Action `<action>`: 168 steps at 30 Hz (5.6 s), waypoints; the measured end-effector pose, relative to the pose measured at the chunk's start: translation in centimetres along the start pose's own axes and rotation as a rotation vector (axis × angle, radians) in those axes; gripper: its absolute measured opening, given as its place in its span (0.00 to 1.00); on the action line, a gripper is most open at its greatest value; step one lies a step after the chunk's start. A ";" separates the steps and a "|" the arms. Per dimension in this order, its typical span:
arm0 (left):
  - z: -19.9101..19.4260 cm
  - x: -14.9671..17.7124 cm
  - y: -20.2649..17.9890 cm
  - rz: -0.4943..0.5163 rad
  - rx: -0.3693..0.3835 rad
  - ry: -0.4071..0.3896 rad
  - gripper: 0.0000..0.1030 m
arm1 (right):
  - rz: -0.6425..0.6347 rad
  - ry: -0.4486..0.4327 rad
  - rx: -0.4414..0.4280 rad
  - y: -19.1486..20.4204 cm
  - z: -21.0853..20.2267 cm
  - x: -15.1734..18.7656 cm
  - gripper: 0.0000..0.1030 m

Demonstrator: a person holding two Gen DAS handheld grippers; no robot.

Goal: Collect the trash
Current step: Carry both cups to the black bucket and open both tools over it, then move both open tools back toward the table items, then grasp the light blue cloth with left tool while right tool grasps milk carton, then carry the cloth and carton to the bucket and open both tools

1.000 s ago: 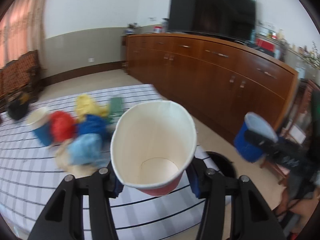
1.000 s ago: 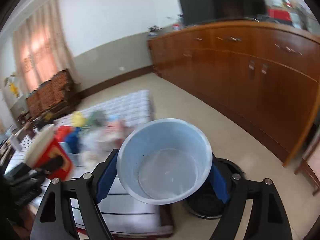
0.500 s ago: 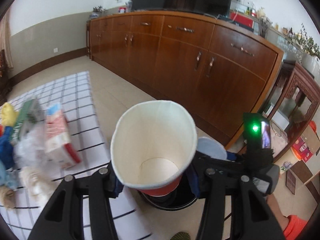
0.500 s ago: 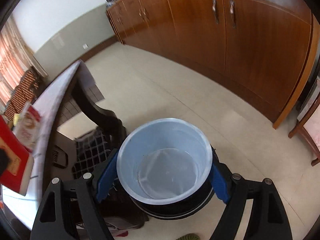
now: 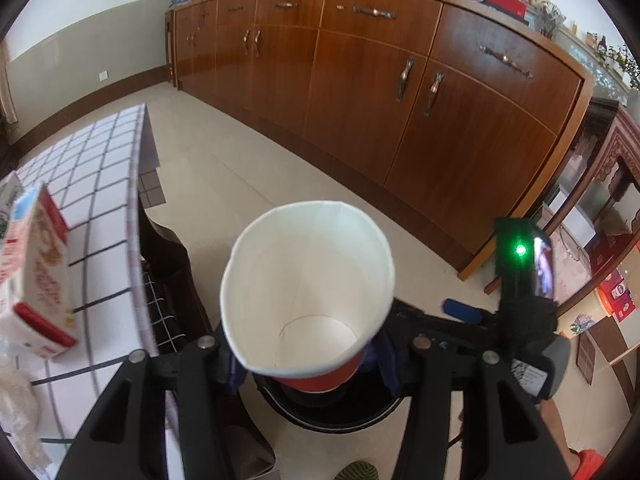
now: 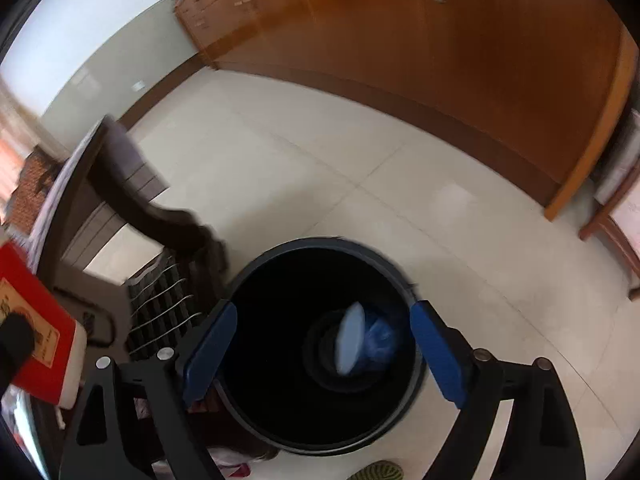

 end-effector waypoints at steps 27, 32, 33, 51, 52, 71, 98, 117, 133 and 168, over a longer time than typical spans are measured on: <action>0.5 -1.5 -0.8 -0.052 0.002 0.021 0.73 | 0.097 -0.145 0.135 -2.0 -4.6 -1.6 0.87; -3.0 -1.5 0.2 -0.051 -0.001 -0.035 0.73 | 0.055 -0.207 0.074 0.2 -6.8 -1.4 0.87; -3.7 -1.4 0.5 -0.050 -0.005 -0.044 0.73 | 0.043 -0.224 0.061 0.8 -7.4 -1.3 0.87; -13.0 4.0 12.8 -0.201 -0.280 -0.169 0.73 | -0.207 -0.330 -0.175 13.8 -12.3 1.9 0.87; -13.3 4.3 13.3 -0.207 -0.294 -0.174 0.73 | -0.213 -0.330 -0.185 14.4 -12.3 2.0 0.87; -17.5 9.5 22.5 -0.338 -0.429 -0.204 0.73 | -0.359 -0.321 -0.291 24.7 -12.8 4.6 0.87; -13.4 8.0 25.1 -0.306 -0.360 -0.187 0.58 | -0.428 -0.219 -0.285 31.3 -8.1 4.9 0.58; -16.0 7.1 24.4 -0.302 -0.313 -0.302 0.20 | -0.430 -0.272 -0.311 30.3 -10.1 4.6 0.38; -15.8 6.7 21.8 -0.271 -0.269 -0.286 0.20 | -0.406 -0.130 -0.348 28.2 -8.5 4.9 0.45; -7.7 0.6 4.1 -0.077 0.061 -0.170 0.20 | -0.128 -0.108 -0.117 7.3 -7.6 2.3 0.37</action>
Point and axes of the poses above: each gripper's, at about its wrist camera, not at the fingertips, and z roughly the way its jaws point, y to its left, x to its underside, the point moved 2 cm from there along z, roughly the way its jaws point, and after that the axes turned 2 degrees about z, right-handed, at the moved point
